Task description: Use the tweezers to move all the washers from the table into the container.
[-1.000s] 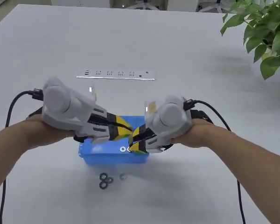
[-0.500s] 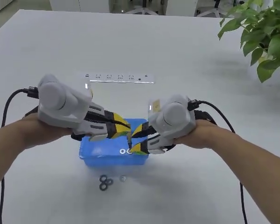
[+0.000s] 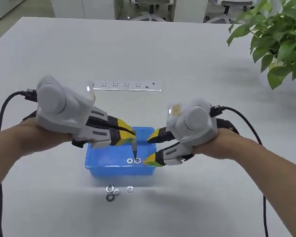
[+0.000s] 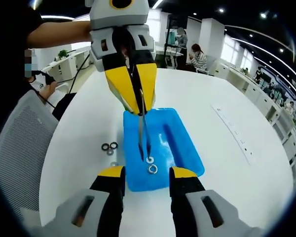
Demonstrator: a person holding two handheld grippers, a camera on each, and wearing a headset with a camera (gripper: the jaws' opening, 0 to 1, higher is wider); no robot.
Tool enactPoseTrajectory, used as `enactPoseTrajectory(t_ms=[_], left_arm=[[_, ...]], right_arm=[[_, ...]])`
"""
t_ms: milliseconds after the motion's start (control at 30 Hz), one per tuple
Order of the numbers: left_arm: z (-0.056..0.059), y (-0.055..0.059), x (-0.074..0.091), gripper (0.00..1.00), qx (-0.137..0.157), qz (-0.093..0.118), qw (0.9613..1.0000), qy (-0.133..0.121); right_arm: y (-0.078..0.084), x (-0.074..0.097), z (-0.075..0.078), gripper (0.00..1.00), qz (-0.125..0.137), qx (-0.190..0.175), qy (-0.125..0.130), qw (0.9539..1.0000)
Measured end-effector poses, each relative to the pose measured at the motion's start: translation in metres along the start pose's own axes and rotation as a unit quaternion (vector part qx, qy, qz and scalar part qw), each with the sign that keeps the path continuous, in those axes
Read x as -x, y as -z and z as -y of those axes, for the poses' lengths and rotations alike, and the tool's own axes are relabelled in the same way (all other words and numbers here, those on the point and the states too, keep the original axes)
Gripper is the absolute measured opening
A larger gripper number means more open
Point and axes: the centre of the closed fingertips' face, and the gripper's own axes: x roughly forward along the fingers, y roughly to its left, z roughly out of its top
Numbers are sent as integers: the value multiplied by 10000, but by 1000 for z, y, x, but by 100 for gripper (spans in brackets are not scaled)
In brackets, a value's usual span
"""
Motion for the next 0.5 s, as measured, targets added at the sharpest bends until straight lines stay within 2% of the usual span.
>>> enactPoseTrajectory(t_ms=[267, 500], left_arm=[[5, -7, 8, 6, -30, -10, 10000, -6], [11, -10, 15, 6, -27, -12, 10000, -9]], right_arm=[[4, 13, -9, 49, 145, -279, 36, 9995], [5, 21, -16, 60, 269, -379, 99, 9989]])
